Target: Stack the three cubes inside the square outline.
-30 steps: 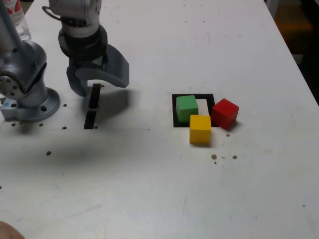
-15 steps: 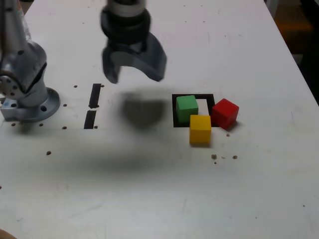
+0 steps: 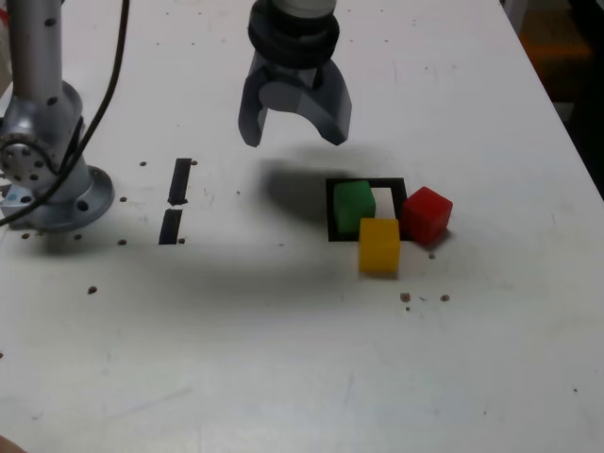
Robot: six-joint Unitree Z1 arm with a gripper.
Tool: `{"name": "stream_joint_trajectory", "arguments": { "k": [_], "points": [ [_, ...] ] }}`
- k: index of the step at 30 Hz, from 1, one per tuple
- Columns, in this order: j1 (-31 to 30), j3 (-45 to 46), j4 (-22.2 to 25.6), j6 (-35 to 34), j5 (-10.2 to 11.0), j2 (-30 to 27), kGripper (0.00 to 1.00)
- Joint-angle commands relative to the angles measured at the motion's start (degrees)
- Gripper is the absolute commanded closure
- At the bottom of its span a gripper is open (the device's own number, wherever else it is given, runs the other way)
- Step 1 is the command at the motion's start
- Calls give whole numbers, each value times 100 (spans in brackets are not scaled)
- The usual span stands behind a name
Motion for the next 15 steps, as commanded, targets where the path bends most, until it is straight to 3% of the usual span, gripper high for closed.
{"name": "stream_joint_trajectory", "arguments": {
  "k": [1, 15],
  "points": [
    [24, -23, 1, 8, 59, 104, 5],
    [31, 70, 2, 36, 129, 545, 5]
  ]
}}
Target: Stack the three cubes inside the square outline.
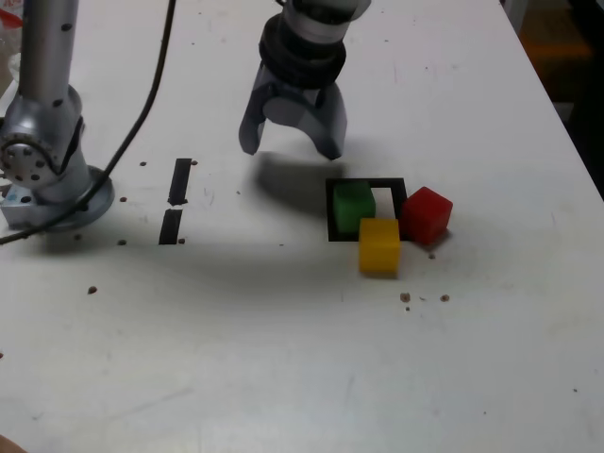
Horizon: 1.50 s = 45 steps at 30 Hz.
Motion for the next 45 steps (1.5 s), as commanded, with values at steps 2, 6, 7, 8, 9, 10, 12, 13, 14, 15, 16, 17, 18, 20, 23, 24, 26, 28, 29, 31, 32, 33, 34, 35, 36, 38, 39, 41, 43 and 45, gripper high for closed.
{"name": "stream_joint_trajectory", "arguments": {
  "k": [2, 6, 7, 8, 9, 10, 12, 13, 14, 15, 16, 17, 18, 20, 23, 24, 26, 28, 29, 31, 32, 33, 34, 35, 36, 38, 39, 41, 43, 45],
  "points": [
    [5, 43, -7, 5, 26, 79, 5],
    [5, 57, 6, -15, 27, 131, 5],
    [5, 52, 13, -22, 25, 140, 5],
    [5, 45, 23, -27, 22, 147, 5],
    [5, 36, 35, -31, 19, 153, 5],
    [3, 27, 46, -34, 17, 158, 5],
    [-7, 8, 64, -49, 13, 170, 5],
    [-16, -1, 69, -58, 11, 174, 5],
    [-32, -17, 73, -74, 8, 181, 5],
    [-50, -33, 75, -87, 3, 185, 5],
    [-71, -57, 75, -99, -5, 190, 5],
    [-93, -88, 75, -111, -16, 195, 5],
    [-118, -130, 77, -119, -32, 199, 5],
    [-162, -250, 99, -129, -77, 208, 5],
    [-200, -506, 190, -145, -193, 216, 5],
    [-204, -605, 231, -171, -247, 218, 5],
    [-206, -795, 304, -269, -375, 220, 5],
    [-206, -968, 342, -429, -511, 215, 5],
    [-206, -1046, 359, -530, -582, 211, 5],
    [-204, -1180, 385, -746, -708, 200, 5],
    [-197, -1258, 400, -892, -776, 196, 5],
    [-188, -1307, 412, -1001, -824, 195, 5],
    [-175, -1350, 424, -1108, -863, 196, 5],
    [-158, -1390, 432, -1209, -892, 199, 5],
    [-137, -1424, 435, -1302, -913, 207, 5],
    [-88, -1473, 430, -1466, -940, 232, 5],
    [-63, -1490, 424, -1533, -947, 248, 5],
    [-23, -1510, 406, -1627, -950, 280, 5],
    [44, -1522, 353, -1769, -965, 342, 5],
    [118, -1534, 264, -1916, -1022, 395, 5]
  ]
}}
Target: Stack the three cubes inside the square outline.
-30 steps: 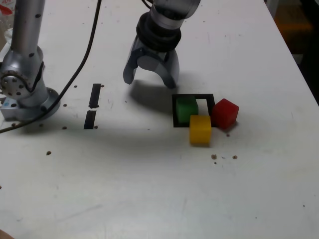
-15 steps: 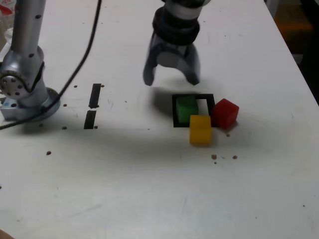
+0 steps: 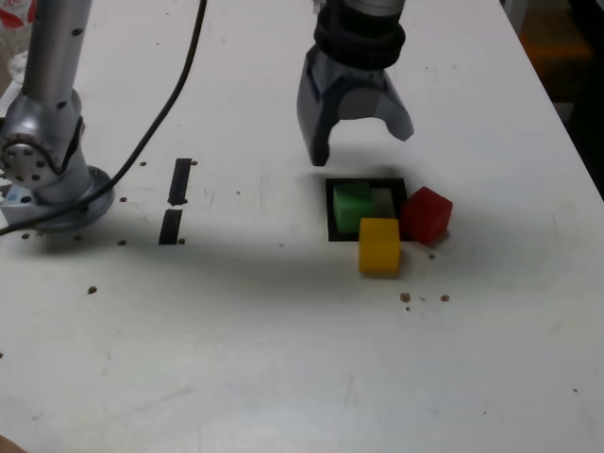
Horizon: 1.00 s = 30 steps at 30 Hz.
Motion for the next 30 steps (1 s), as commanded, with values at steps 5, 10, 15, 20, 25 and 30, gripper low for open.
{"name": "stream_joint_trajectory", "arguments": {
  "k": [5, 10, 15, 20, 25, 30],
  "points": [
    [166, -112, -106, -289, -157, 65, 5],
    [315, -319, -138, -456, -225, 119, 5],
    [494, -512, -185, -481, -292, 210, 5],
    [588, -596, -278, -481, -377, 342, 5],
    [599, -704, -299, -475, -524, 516, 5],
    [573, -759, -300, -465, -640, 635, 5]
  ]
}}
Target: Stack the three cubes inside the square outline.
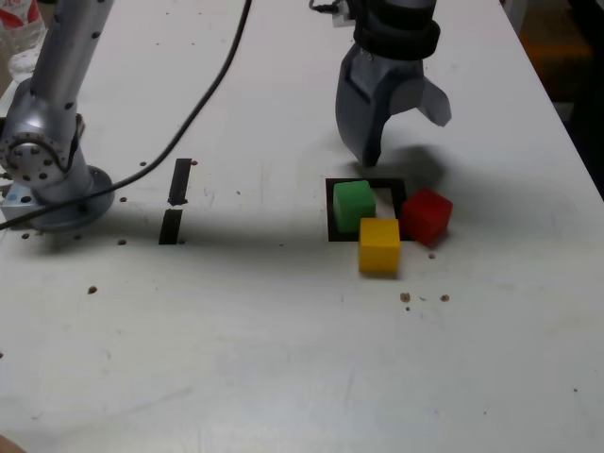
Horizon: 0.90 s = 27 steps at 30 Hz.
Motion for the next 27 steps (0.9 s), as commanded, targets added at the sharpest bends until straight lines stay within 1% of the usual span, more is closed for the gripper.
{"name": "stream_joint_trajectory", "arguments": {
  "k": [1, 9, 14, 21, 27],
  "points": [
    [-26, -28, -6, 8, -43, 38, 5],
    [-254, -31, -23, -22, -322, 30, 5],
    [-564, -64, -59, -157, -473, 84, 5],
    [-924, -71, -68, -358, -614, 159, 5],
    [-1189, -53, -68, -538, -668, 195, 5]
  ]
}}
